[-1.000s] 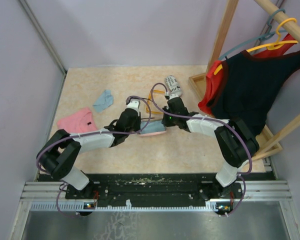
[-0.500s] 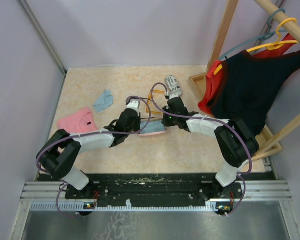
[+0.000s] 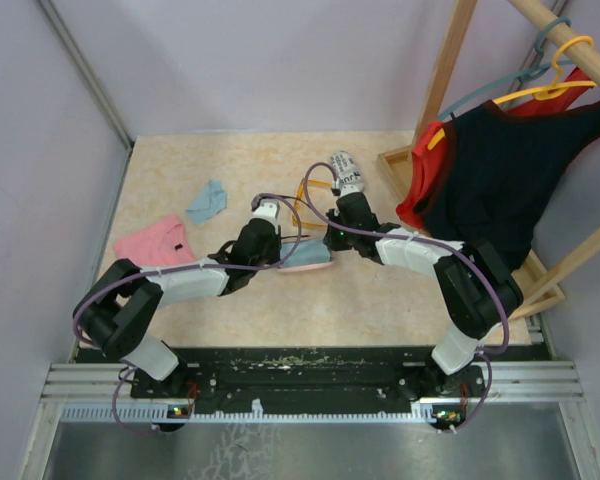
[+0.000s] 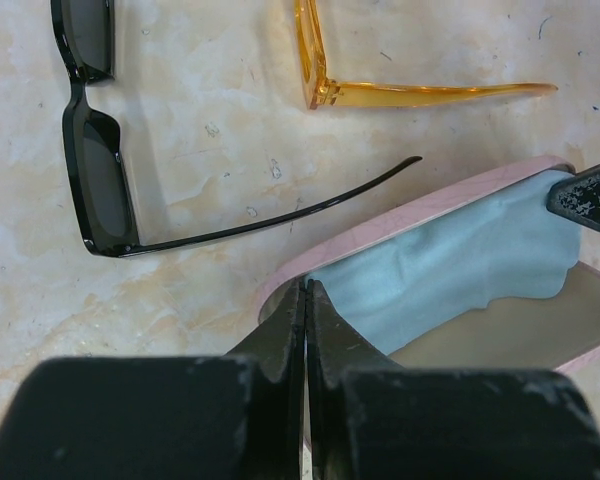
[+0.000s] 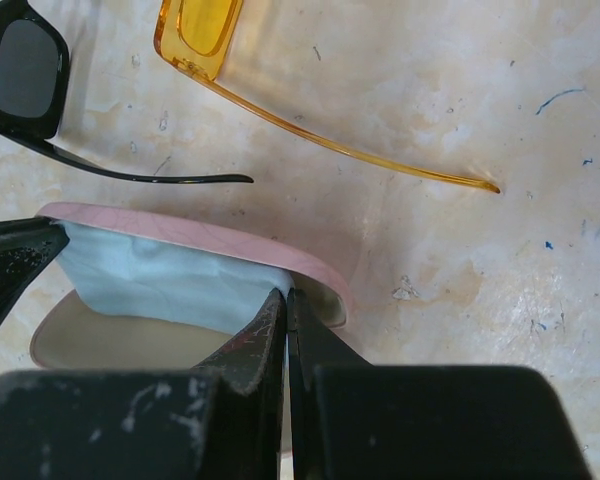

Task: Organize the sunglasses
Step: Place the glasses cleaning cloth in the sunglasses case.

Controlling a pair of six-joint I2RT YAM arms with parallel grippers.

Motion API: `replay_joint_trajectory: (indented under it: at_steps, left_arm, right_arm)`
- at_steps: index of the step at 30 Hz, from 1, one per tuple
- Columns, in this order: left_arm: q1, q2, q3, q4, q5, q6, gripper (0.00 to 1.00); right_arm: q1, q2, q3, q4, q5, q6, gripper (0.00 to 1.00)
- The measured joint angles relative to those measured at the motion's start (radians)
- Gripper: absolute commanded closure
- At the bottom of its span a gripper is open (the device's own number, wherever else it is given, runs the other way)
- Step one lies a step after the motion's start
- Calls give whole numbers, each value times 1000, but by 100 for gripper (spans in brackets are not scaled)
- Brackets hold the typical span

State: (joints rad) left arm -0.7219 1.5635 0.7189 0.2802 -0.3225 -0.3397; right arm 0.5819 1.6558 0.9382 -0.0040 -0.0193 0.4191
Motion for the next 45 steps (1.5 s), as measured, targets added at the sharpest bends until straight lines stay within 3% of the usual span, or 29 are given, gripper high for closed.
replay_joint_trajectory:
  at_steps: [37,45]
  left_arm:
    - [18,35,0,42,-11,0,99]
    - [20,39,0,42,-16,-1,91]
  right_arm:
    - [-5,36,0,5,25,0,100]
    - [-5,36,0,7,24,0,89]
